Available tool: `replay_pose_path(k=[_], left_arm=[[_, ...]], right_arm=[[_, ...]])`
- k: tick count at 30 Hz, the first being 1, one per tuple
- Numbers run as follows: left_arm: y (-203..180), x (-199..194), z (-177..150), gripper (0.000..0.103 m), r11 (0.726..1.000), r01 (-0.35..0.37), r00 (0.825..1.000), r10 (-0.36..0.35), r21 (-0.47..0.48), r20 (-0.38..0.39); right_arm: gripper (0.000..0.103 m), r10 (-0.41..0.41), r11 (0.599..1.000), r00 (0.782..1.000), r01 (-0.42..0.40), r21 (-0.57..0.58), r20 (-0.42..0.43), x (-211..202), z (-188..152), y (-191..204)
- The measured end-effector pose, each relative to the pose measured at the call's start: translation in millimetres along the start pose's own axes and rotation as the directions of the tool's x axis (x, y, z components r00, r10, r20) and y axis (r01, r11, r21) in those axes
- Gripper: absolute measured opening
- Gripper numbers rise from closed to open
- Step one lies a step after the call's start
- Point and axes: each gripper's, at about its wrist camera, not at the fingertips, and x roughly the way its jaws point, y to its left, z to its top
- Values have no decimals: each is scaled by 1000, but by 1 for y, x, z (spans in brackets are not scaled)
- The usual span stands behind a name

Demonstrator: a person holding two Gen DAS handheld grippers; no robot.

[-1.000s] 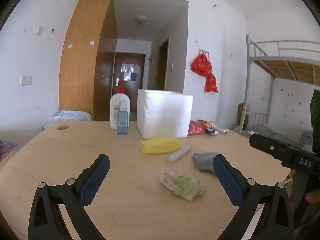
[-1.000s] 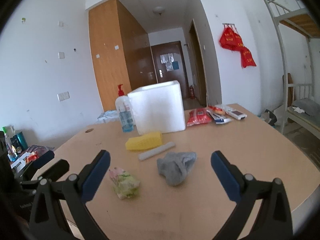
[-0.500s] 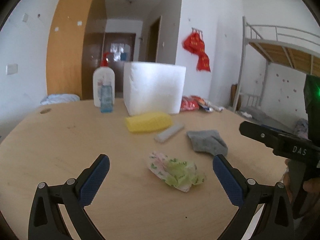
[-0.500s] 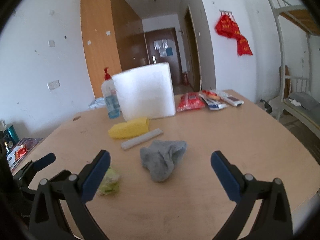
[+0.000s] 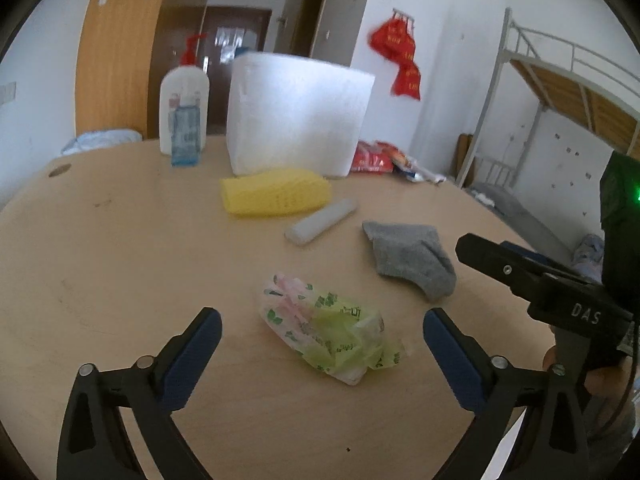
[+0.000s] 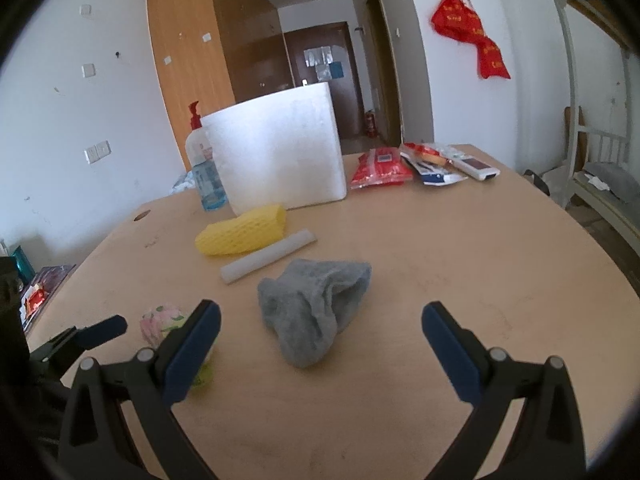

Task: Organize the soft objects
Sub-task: 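Move the left gripper to the floral-printed wrapper and close on it, then lift the floral wrapper off the table with the left gripper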

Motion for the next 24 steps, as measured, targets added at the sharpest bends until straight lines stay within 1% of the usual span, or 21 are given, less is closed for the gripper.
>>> replay_pose_path(k=[2, 4, 5, 7, 8, 10, 12, 17, 19, 20, 24], left_arm=[[-2, 6, 1, 93, 1000, 0, 999, 0, -3, -37], [-1, 11, 1, 92, 1000, -5, 998, 5, -7, -65], [-1, 14, 1, 89, 1000, -15, 996, 14, -11, -87], [0, 18, 2, 87, 1000, -5, 994, 2, -30, -110], [0, 20, 2, 82, 999, 0, 993, -4, -38, -120], [0, 23, 2, 75, 999, -14, 990, 9, -39, -138], [-2, 24, 3, 69, 999, -23, 990, 19, -29, -137], [-1, 25, 2, 45, 999, -43, 991, 39, -28, -131], [-1, 24, 2, 42, 999, -42, 991, 38, -28, -129], [-1, 24, 3, 36, 999, -44, 991, 40, -27, -127], [1, 23, 4, 27, 999, -48, 992, 45, -24, -119]], right_arm=[[102, -5, 1000, 1000, 5, -7, -15, 4, 0, 0], [102, -9, 1000, 1000, 8, -10, -22, 6, 1, -1], [102, -8, 1000, 1000, 8, -9, -30, 8, 2, -2], [102, -4, 1000, 999, 4, -8, -36, 11, 4, -3], [102, -6, 1000, 999, 5, -9, -44, 13, 6, -4], [102, -1, 1000, 998, 0, -11, -55, 16, 7, -5], [102, 15, 1000, 998, -16, -6, -65, 19, 9, -7], [102, 30, 1000, 997, -30, 6, -77, 23, 11, -9], [102, 32, 999, 996, -31, 5, -80, 24, 12, -9], [102, 32, 999, 996, -32, 3, -86, 25, 12, -8], [102, 37, 999, 994, -37, -1, -105, 29, 12, -5]])
